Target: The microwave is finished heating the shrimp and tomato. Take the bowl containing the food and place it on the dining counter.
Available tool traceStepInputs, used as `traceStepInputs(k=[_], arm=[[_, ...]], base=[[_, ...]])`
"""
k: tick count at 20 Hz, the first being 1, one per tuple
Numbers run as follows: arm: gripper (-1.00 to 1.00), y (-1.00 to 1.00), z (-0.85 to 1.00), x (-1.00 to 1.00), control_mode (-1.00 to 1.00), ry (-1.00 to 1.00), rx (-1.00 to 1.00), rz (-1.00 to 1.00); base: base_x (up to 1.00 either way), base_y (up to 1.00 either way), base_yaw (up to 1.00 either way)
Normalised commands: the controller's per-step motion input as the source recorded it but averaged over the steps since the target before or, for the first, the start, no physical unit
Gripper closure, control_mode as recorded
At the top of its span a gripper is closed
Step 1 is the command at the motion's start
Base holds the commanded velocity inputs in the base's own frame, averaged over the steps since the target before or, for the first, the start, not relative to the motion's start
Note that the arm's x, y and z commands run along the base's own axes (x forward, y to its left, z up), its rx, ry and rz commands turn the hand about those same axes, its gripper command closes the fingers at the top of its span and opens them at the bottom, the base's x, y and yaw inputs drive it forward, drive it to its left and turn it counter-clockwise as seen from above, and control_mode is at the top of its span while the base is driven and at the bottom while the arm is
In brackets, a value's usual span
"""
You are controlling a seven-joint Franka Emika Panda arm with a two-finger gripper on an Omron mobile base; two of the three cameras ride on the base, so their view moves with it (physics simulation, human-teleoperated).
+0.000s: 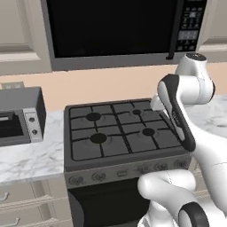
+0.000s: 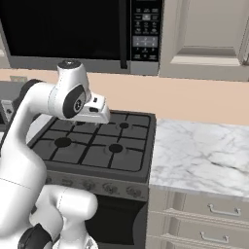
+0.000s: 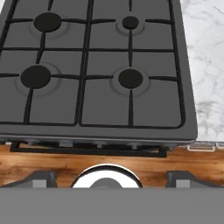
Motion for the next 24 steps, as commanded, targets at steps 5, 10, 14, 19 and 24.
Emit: traceStepInputs(k=[5,10,14,19,24], arm=[[-1.0,0.0,0.0,0.0,1.0,0.0,0.0,0.0],[-1.0,0.0,0.0,0.0,-1.0,0.0,0.0,0.0],[-1.0,0.0,0.0,0.0,-1.0,0.0,0.0,0.0],[-1.0,0.0,0.1,-0.08,-1.0,-0.13,0.04,0.0],[-1.0,-0.05,0.4,-0.32,-1.0,-0.5,0.14,0.0]], base=[[-0.32,-0.47,0.0],[-0.1,-0.11,0.0],[0.0,0.0,0.0],[0.0,0.0,0.0],[0.0,0.0,0.0]])
